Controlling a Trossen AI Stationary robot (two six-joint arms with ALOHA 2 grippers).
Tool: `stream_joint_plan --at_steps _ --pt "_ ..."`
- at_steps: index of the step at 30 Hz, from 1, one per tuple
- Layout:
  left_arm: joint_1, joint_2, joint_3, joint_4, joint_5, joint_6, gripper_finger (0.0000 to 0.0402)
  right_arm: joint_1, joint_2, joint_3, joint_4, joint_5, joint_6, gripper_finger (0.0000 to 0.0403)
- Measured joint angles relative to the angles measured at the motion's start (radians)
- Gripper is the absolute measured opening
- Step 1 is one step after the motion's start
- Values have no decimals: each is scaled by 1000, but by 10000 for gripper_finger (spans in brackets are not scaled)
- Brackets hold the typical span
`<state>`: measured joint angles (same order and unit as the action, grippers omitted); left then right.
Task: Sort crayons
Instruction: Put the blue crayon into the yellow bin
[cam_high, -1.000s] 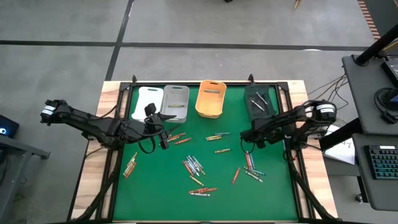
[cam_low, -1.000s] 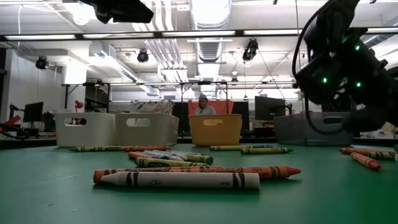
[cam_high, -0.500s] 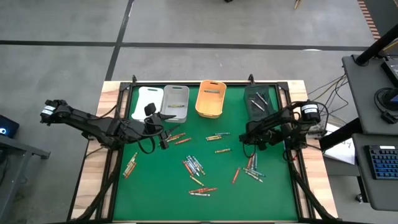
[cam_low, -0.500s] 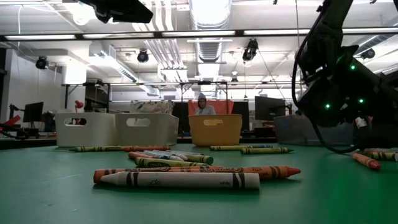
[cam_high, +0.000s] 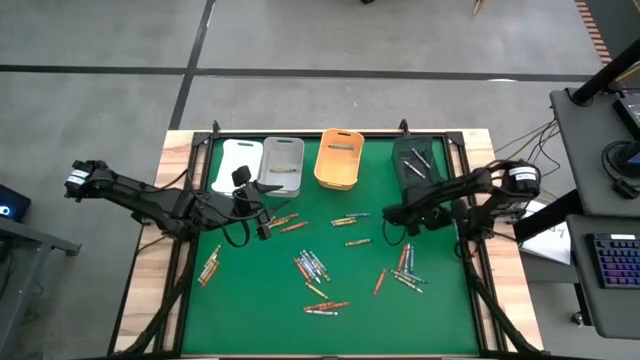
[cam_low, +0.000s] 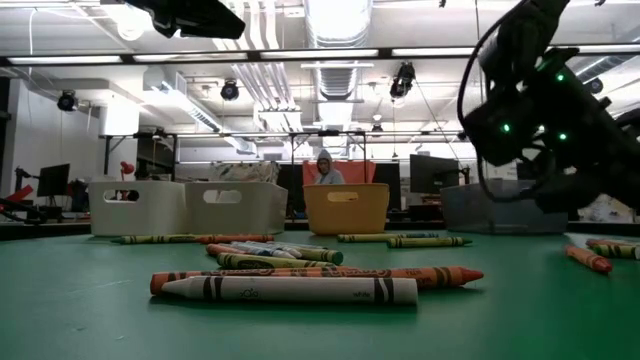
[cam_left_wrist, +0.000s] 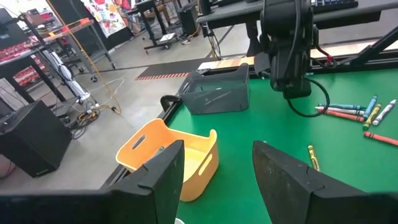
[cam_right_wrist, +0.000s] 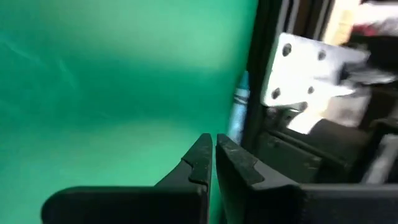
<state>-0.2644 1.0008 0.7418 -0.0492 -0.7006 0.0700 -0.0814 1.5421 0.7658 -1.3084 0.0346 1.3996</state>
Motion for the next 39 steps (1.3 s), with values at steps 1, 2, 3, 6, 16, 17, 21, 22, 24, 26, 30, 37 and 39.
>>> stream_joint_plan --at_steps 1,2,3,6,16,17,21,22,24,26,30,37,39 --pt "0 0 0 0 0 0 172 0 -12 0 11 9 69 12" --pt "0 0 0 0 -1 0 172 0 -21 0 13 14 137 12" --pt "0 0 0 0 -1 0 172 1 -31 0 11 25 202 12" --pt "0 0 0 -1 -1 0 172 20 -48 -1 7 83 387 12" --pt "0 -1 0 -31 -1 4 172 22 -49 -36 16 107 718 12" --pt "0 -1 0 -32 -1 4 172 18 -49 -36 16 100 767 12" --pt "0 -2 0 -51 -1 11 172 17 -49 -40 16 95 935 12" --pt "0 -2 0 -56 -1 13 172 18 -49 -45 15 93 966 12" --pt "0 -4 0 -66 -1 17 172 18 -49 -53 12 78 1024 12" --pt "0 -7 0 -79 -8 20 172 18 -49 -58 14 70 1063 12" --pt "0 -20 0 -128 -74 23 172 23 -49 -70 1 61 1147 12" --pt "1 -57 0 -181 -128 22 172 22 -49 -122 2 54 1249 12" --pt "1 -67 0 -194 -128 19 172 22 -49 -131 30 41 1252 12"
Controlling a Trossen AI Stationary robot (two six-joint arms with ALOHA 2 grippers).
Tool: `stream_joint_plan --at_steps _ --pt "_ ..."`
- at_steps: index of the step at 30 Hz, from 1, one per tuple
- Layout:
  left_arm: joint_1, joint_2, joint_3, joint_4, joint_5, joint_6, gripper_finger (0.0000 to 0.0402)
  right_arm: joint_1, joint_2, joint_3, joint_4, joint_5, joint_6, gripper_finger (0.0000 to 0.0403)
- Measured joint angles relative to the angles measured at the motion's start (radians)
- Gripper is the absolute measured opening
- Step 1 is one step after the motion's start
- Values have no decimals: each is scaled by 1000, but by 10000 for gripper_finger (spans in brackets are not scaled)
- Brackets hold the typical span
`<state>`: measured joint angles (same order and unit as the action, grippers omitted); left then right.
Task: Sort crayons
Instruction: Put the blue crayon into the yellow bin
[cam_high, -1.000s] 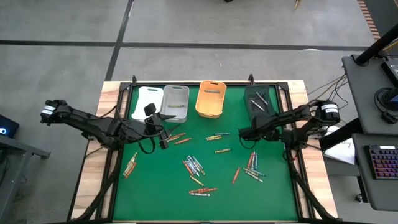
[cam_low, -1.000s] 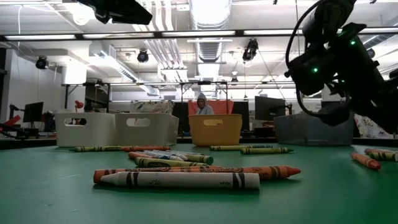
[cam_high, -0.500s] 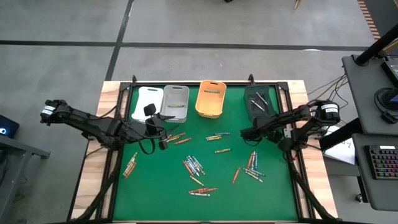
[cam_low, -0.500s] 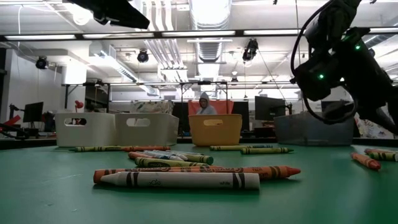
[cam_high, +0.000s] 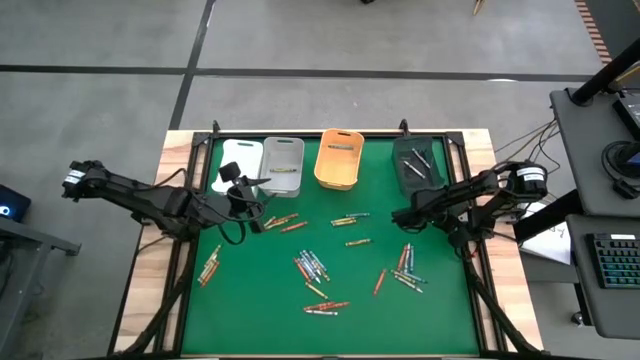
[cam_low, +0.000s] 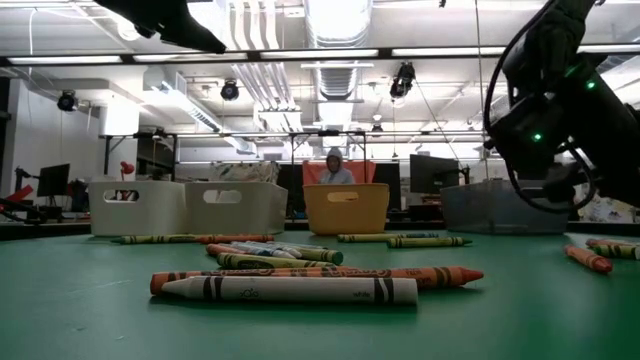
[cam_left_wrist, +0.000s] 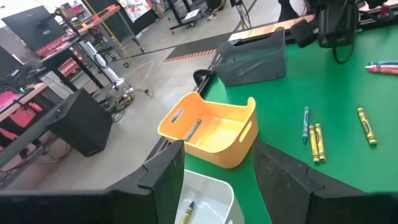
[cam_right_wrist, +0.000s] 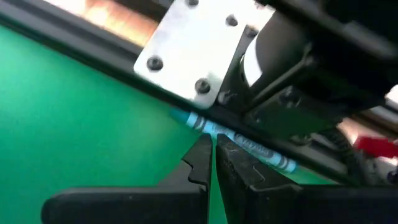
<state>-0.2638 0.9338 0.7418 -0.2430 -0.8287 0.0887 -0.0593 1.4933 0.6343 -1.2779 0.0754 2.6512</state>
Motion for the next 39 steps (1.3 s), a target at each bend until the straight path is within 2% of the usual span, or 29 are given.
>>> stream_joint_plan --at_steps 5,25,33,39 --pt "0 -19 0 -16 0 0 172 0 1 -20 89 -10 2 12" --pt "-1 -33 0 -44 0 -1 172 -35 99 -22 66 7 8 12" --pt "-1 -33 0 -44 -1 -8 172 -84 147 -31 68 24 0 12" --pt "-1 -33 0 -46 -1 -8 172 -85 154 -33 129 29 -7 13"
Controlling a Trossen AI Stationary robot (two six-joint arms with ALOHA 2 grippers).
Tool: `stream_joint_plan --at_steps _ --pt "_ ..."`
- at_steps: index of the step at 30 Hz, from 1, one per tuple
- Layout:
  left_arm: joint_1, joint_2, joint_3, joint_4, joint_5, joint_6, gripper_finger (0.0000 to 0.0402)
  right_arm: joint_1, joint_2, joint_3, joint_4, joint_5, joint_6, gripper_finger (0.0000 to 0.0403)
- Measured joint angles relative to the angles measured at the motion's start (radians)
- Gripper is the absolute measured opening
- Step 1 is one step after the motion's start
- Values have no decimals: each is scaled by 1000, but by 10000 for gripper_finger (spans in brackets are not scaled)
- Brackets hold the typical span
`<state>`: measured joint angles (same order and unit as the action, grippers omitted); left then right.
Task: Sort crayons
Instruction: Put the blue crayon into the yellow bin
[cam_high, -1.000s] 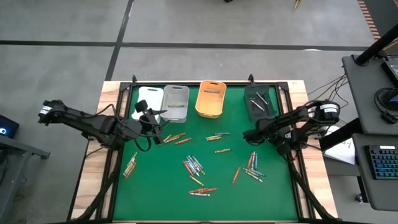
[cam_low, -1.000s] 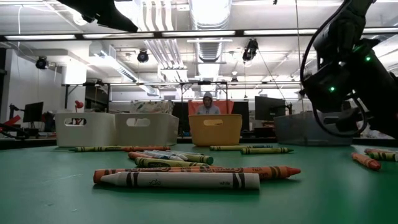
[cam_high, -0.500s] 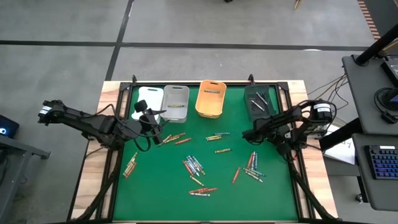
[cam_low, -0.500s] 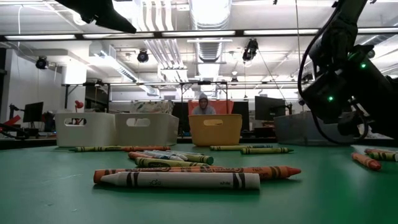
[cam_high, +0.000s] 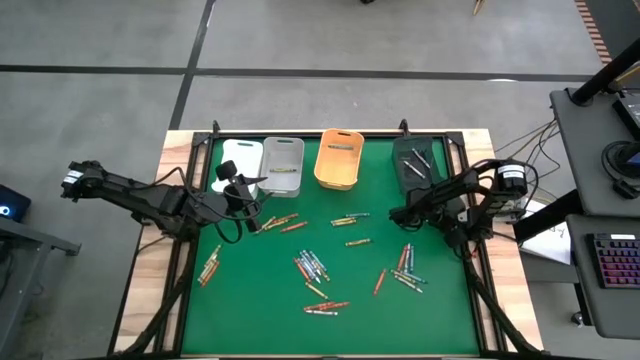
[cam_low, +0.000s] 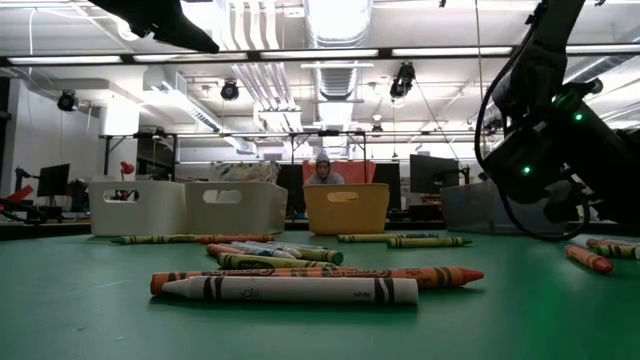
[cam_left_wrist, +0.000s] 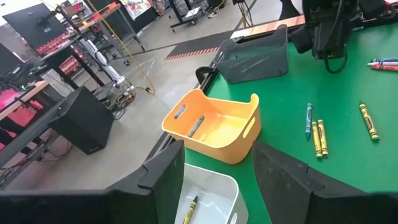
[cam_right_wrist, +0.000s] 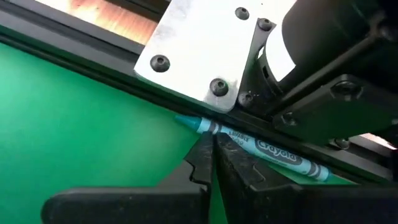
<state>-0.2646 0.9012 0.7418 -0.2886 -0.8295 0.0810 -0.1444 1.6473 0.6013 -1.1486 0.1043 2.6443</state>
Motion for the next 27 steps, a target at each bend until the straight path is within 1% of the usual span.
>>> stream_joint_plan --at_steps 2,4,5,8,9,12,22,27 --pt "0 0 0 0 0 4 172 3 -9 20 0 -4 -24 12" --pt "0 0 0 -1 0 5 172 17 -15 75 -26 -1 -31 12" --pt "0 0 0 -2 0 4 172 28 -22 105 -55 -2 -17 12" --pt "0 0 0 -3 0 2 172 47 -30 151 -282 -3 20 12" --pt "0 0 0 -3 0 0 172 45 -30 163 -318 3 19 12" --pt "1 0 0 -4 -2 -3 172 46 -37 163 -349 6 17 12" --pt "1 0 0 -22 -3 -12 172 46 -10 144 -309 1 12 12" --pt "1 0 0 -24 -3 -12 172 46 5 97 -192 0 9 12"
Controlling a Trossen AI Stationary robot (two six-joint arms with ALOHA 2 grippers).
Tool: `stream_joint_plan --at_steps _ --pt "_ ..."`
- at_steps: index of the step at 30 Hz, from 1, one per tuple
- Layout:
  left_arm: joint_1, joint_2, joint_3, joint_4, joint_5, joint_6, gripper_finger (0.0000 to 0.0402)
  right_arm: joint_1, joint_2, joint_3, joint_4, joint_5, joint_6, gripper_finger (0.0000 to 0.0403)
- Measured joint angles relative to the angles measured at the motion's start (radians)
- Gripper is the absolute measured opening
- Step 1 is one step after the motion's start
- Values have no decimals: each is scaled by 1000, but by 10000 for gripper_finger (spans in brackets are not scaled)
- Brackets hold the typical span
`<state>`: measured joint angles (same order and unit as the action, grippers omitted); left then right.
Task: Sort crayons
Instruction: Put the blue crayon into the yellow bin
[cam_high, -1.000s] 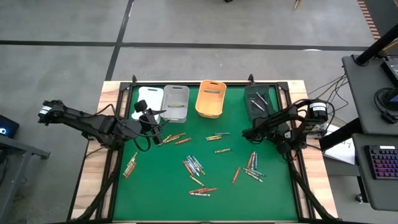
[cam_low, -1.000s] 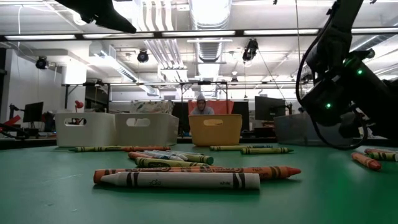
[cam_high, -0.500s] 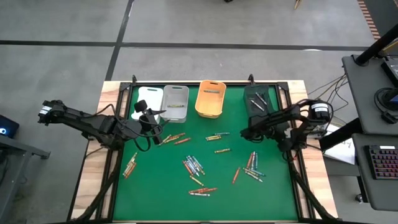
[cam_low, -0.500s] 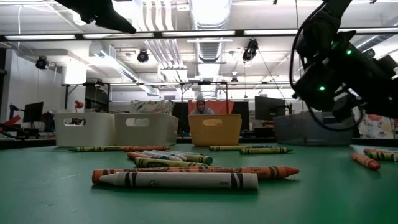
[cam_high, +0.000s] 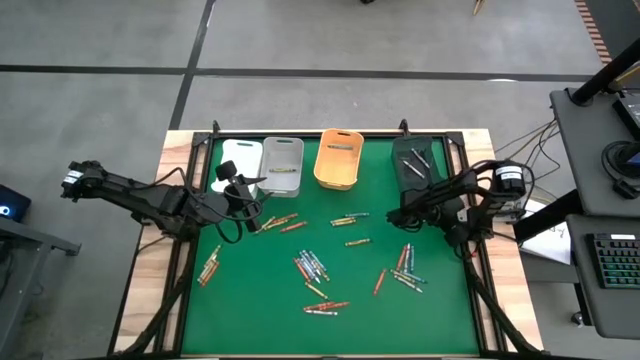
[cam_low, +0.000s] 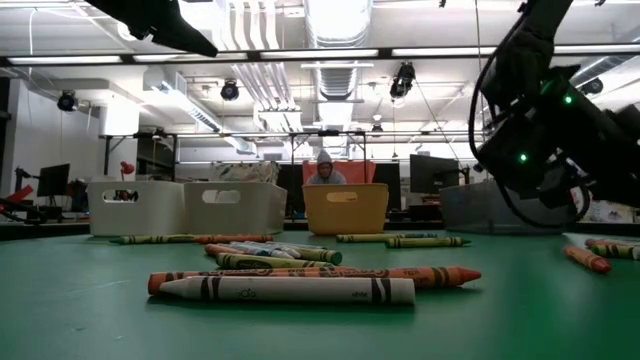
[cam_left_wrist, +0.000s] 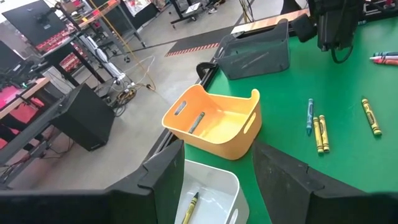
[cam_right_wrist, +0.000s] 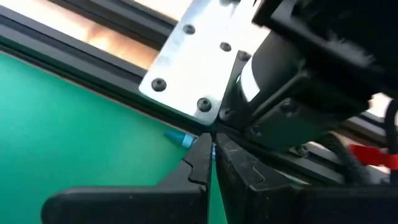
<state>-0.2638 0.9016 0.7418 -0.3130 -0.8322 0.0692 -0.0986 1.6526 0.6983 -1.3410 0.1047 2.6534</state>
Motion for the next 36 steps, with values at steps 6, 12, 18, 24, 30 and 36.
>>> stream_joint_plan --at_steps 6,12,18,24,30,36 --pt "0 0 0 -2 0 0 172 -15 12 -81 111 -34 -2 12" --pt "0 0 0 -2 0 -1 172 -24 9 -83 137 -31 -24 12" --pt "0 0 0 -3 0 -7 172 -3 -21 60 57 -18 -36 12" --pt "0 -1 0 -3 0 -14 172 8 -77 148 -199 14 -24 12" --pt "0 -1 0 -3 0 -23 172 -9 -130 177 -156 217 -366 12" --pt "0 1 0 -2 4 -52 172 -66 -155 240 -21 245 -980 12"
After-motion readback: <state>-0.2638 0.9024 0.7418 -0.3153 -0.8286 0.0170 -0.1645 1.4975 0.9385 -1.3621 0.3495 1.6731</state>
